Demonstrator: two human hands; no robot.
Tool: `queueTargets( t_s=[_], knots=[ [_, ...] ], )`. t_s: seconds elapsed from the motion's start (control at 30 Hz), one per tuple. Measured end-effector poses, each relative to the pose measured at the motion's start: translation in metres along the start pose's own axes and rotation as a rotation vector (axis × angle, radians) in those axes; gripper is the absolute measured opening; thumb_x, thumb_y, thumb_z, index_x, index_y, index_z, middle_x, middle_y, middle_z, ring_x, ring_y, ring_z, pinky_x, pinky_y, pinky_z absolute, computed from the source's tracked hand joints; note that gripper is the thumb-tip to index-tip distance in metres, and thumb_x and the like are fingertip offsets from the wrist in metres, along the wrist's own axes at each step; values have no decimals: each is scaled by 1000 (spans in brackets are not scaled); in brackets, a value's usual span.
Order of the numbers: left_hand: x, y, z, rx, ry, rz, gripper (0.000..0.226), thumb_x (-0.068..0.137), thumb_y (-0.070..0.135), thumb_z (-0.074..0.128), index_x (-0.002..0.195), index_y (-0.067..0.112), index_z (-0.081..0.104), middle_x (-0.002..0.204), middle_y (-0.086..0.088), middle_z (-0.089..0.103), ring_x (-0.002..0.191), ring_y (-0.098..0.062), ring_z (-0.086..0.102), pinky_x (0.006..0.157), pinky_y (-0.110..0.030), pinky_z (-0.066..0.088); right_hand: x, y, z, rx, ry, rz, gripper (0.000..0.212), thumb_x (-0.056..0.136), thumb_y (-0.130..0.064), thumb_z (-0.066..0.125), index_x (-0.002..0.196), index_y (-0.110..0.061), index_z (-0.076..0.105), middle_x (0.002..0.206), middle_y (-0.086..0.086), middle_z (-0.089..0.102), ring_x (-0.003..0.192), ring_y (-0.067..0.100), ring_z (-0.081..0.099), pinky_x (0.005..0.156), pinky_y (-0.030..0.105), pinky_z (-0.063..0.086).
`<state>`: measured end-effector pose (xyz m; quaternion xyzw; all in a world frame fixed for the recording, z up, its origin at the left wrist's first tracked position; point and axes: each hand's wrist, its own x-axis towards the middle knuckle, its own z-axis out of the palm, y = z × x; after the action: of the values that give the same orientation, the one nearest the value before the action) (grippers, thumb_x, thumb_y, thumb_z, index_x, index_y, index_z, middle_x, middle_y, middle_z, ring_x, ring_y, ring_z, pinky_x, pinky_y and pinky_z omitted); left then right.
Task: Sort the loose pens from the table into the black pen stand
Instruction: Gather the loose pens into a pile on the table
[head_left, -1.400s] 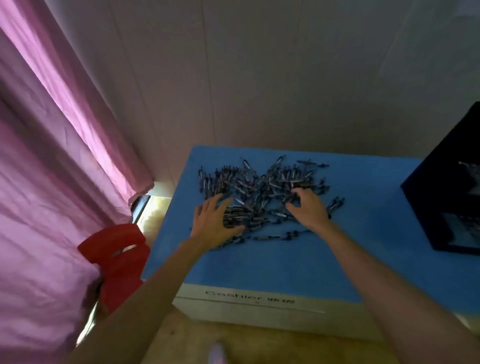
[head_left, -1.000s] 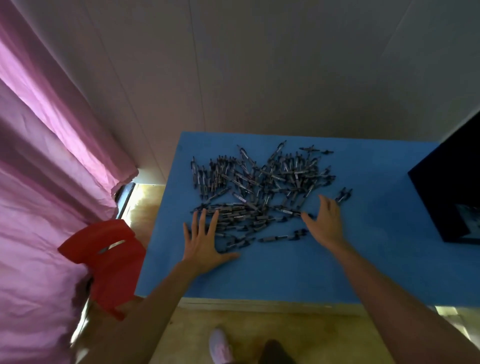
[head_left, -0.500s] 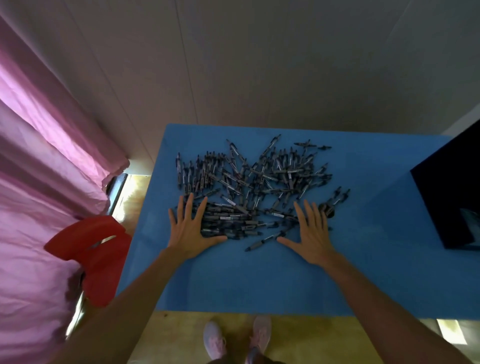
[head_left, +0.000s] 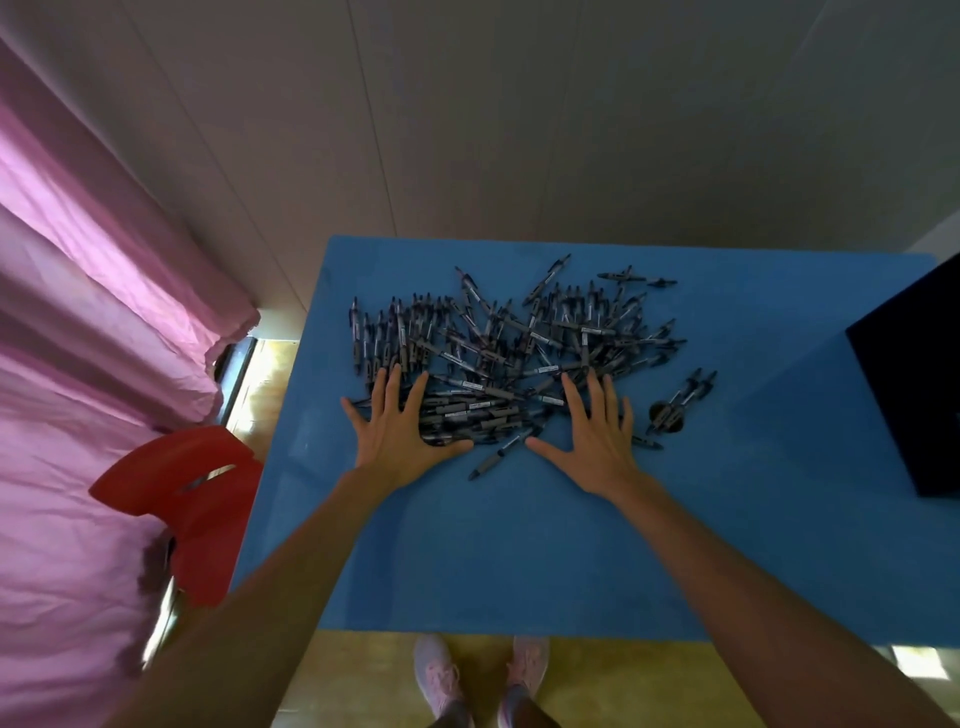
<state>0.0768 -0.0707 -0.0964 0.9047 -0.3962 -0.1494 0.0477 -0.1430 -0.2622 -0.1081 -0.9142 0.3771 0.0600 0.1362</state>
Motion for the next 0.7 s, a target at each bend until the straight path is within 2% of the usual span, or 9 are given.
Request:
queueTargets(
  t_s=[0.13,0.27,0.37,0.47,0.6,0.7],
  knots=[
    [-2,3,-1,-2,-27,-7,129,56,105,30,159,35,-3,166,-2,-17,152,-22,-21,112,-74,-8,-2,0,0,23,7,-26,110,72,-94,24,156,-35,-17,165,3,-18,152,26,-18,121,55,-8],
    [-6,-2,2,4,-13,34,129,56,105,29,158,36,-8,166,-1,-18,152,-22,-22,112,-75,-8,-10,10,-2,82,113,-17,91,89,-80,30,158,-34,-5,167,1,-10,153,23,-12,121,52,-7],
    [-11,-6,1,-18,21,63,124,57,106,20,157,40,-13,166,2,-19,151,-20,-23,113,-72,-10,-11,30,-8,204,251,186,78,98,-61,39,159,-27,5,167,9,-1,154,27,-1,123,53,3],
    [-14,-9,-2,-108,83,71,120,60,105,20,157,42,-9,167,4,-15,152,-18,-20,115,-70,-9,-9,55,-18,316,350,384,79,99,-53,44,159,-19,6,165,18,6,152,35,8,123,53,13],
    [-13,-10,-5,-95,95,66,118,60,105,18,157,43,-9,167,4,-14,152,-17,-19,116,-70,-6,-6,83,-23,357,305,566,81,99,-57,41,160,-21,1,164,22,5,152,37,7,123,51,13],
    [-14,-10,-1,-57,116,32,116,62,104,12,158,41,-6,167,4,-12,153,-18,-18,115,-69,-9,-3,92,-16,294,229,559,83,98,-64,32,160,-23,-4,166,18,-1,153,32,-1,125,48,4]
  ],
)
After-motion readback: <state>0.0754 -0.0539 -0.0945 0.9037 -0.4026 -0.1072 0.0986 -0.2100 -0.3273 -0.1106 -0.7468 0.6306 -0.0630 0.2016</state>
